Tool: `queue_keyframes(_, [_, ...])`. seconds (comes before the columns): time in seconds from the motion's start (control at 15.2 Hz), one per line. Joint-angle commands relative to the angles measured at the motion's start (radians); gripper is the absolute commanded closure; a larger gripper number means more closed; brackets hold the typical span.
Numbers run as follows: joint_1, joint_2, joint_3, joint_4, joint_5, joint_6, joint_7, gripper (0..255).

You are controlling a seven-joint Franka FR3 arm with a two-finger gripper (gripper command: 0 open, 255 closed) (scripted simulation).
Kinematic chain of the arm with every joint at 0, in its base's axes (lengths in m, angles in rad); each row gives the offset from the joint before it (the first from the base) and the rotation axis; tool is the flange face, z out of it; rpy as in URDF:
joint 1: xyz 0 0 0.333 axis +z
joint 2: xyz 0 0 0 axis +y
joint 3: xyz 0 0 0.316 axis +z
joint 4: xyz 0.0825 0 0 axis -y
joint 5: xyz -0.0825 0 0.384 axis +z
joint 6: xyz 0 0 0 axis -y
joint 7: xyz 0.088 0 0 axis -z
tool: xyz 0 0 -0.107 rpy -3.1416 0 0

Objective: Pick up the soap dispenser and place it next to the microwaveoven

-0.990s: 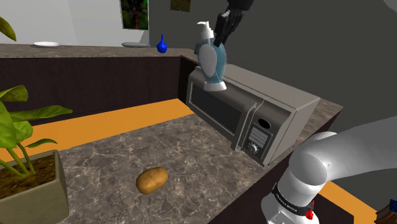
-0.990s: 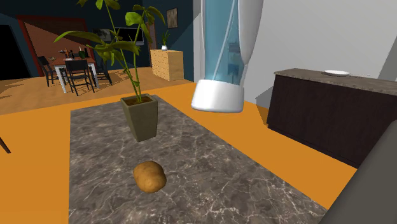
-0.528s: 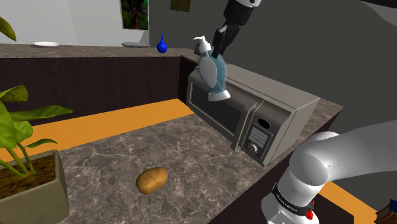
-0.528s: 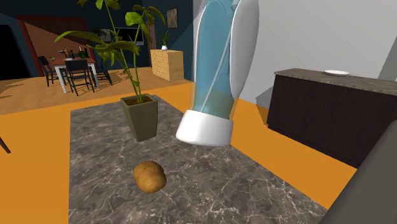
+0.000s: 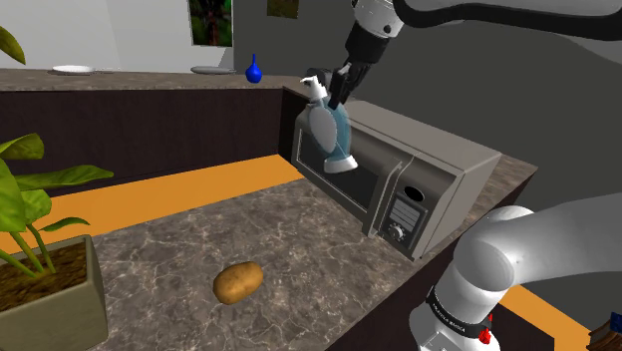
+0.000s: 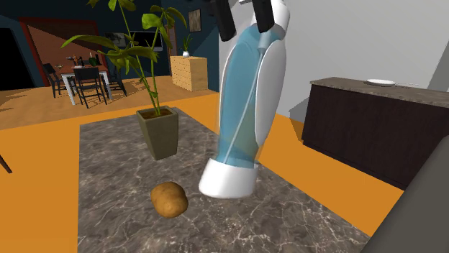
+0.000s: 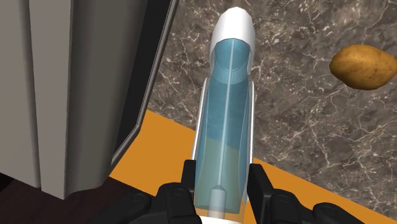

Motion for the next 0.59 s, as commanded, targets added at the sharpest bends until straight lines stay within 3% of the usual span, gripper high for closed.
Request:
queue_keyframes(0.0, [0.003, -0.01, 0.0, -0.036, 0.002, 0.027, 0.0, 255])
queue_keyframes(0.53, [0.012, -0.036, 0.011, -0.161, 0.013, 0.125, 0.006, 255])
